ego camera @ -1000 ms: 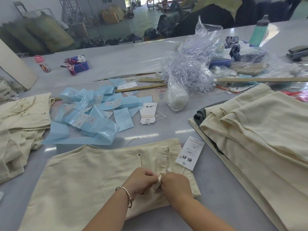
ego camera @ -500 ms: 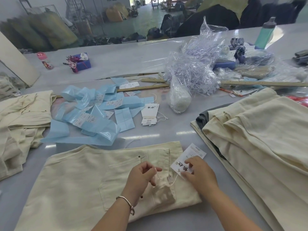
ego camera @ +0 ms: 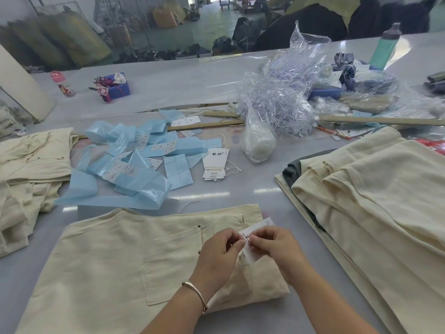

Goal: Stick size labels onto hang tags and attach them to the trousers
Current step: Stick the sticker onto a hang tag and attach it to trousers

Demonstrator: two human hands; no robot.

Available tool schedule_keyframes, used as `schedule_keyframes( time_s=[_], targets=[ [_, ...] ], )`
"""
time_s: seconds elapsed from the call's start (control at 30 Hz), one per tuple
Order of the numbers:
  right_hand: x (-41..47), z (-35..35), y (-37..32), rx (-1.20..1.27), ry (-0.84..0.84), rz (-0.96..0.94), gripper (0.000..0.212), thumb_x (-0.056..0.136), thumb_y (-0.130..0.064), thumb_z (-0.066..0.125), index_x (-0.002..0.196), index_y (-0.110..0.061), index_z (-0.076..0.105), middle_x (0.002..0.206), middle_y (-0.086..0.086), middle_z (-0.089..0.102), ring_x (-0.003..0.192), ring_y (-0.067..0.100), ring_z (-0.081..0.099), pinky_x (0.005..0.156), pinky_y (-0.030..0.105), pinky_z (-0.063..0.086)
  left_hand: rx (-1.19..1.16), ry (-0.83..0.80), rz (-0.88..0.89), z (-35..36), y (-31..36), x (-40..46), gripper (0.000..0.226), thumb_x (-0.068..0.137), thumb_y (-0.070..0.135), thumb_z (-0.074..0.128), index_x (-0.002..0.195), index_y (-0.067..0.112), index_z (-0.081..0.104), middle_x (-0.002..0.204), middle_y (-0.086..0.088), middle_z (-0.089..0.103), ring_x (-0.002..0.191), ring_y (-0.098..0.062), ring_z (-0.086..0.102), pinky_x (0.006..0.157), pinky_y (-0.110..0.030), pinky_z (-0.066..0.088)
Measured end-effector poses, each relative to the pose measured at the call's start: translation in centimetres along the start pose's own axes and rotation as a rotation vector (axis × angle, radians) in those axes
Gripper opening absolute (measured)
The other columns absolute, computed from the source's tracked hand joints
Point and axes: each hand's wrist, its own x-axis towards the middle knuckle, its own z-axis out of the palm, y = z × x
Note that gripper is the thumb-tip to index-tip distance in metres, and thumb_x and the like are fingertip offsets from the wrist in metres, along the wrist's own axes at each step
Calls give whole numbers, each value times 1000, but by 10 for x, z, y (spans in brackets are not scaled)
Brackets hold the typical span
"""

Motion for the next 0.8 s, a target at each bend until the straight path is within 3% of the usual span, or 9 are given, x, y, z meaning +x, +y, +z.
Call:
schedule_keyframes(
  time_s=[0.1, 0.2, 0.37, 0.8],
  targets=[
    [-5, 4, -6, 262, -77, 130, 11, 83, 2, 66, 76, -2, 72, 72, 14, 68, 64, 17, 63, 63, 25, 52, 64, 5, 57, 0, 6, 2, 16, 90, 15, 65, 75, 22, 61, 66, 10, 57, 63, -1, 49, 61, -14, 37],
    [-7, 7, -10, 456, -124, 209, 5, 74, -3, 69, 78, -1, 71, 72, 13, 66, 63, 16, 61, 54, 21, 49, 89, 15, 78, 0, 9, 3, 24, 89, 15, 65, 71, 26, 56, 63, 10, 54, 61, -2, 48, 60, -12, 35],
    [-6, 7, -11, 604, -151, 337, 11, 69, -1, 67, 80, 0, 69, 68, 10, 64, 58, 13, 62, 52, 22, 51, 37, 5, 77, -3, 11, 4, 23, 89, 13, 66, 70, 23, 57, 60, 13, 52, 57, -2, 46, 58, -13, 36],
    [-12, 13, -13, 410, -53, 278, 12, 67, -8, 73, 78, -5, 70, 67, 5, 64, 56, 9, 56, 49, 17, 42, 55, -23, 52, -3, 7, 5, 28, 88, 16, 66, 65, 27, 54, 56, 13, 50, 55, -2, 44, 56, -15, 35]
  ],
)
